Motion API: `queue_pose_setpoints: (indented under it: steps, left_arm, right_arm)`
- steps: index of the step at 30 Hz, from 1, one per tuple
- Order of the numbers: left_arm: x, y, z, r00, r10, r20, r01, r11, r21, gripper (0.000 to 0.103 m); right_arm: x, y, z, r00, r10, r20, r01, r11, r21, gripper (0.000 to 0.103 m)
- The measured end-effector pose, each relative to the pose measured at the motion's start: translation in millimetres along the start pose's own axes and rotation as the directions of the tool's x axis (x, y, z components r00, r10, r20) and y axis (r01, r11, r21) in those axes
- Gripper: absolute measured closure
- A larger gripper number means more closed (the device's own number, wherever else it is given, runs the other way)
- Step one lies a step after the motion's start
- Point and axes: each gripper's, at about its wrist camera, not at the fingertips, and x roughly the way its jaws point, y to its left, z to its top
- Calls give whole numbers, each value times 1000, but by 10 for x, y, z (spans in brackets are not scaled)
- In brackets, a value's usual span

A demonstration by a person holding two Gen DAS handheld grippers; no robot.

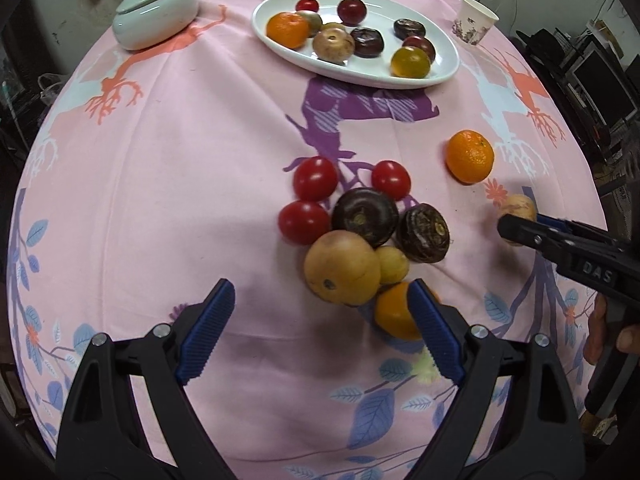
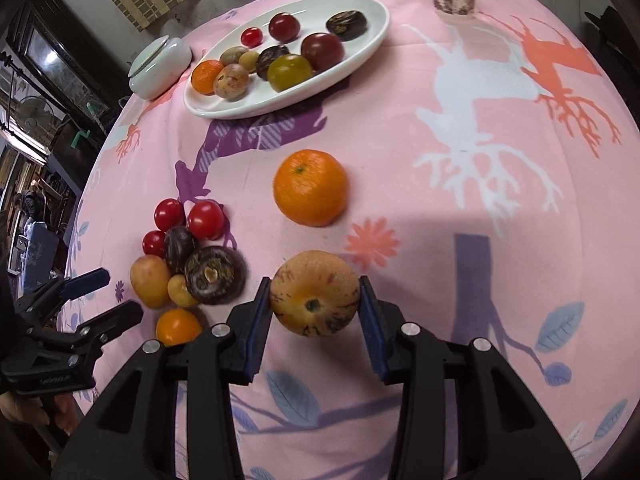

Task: Organize fruits
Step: 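Grasp the striped yellow fruit with the right gripper while the left grasps a large tan fruit, then place both fruits on the white plate and open both grippers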

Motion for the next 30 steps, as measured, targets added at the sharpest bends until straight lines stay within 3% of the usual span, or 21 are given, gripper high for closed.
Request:
queue_pose_setpoints:
  steps: [1,4,6,10,19,30]
  left_arm:
    - [32,-11,9,1000,-14,3,14,1000,1,19]
    - [202,22,29,995,-94,-30,93,996,-15,54]
    - [214,131,40,987,-159,5,159,984,-78,58]
    - [170,183,27,988,-152,-4,151,985,-85,60]
    - [-322,240,77,990,-119,73,124,991,-58,60]
    - [-700,21,708,975,-116,188,109,993,45,60]
  right_arm:
    - [-27,-28,-25,1000,-2,0,2,1000,5,61]
    - [-92,-75,-76,1000,-6,4,6,1000,16,61]
    - [-120,-79,-85,1000,-8,10,8,1000,16,61]
    - [-177,-33,-66,1000,0,26,-1,1000,12,61]
    - [-347,111,28,997,21,71,-19,999,-28,61]
    - [-627,203,540,982,44,183,-31,997,-73,61]
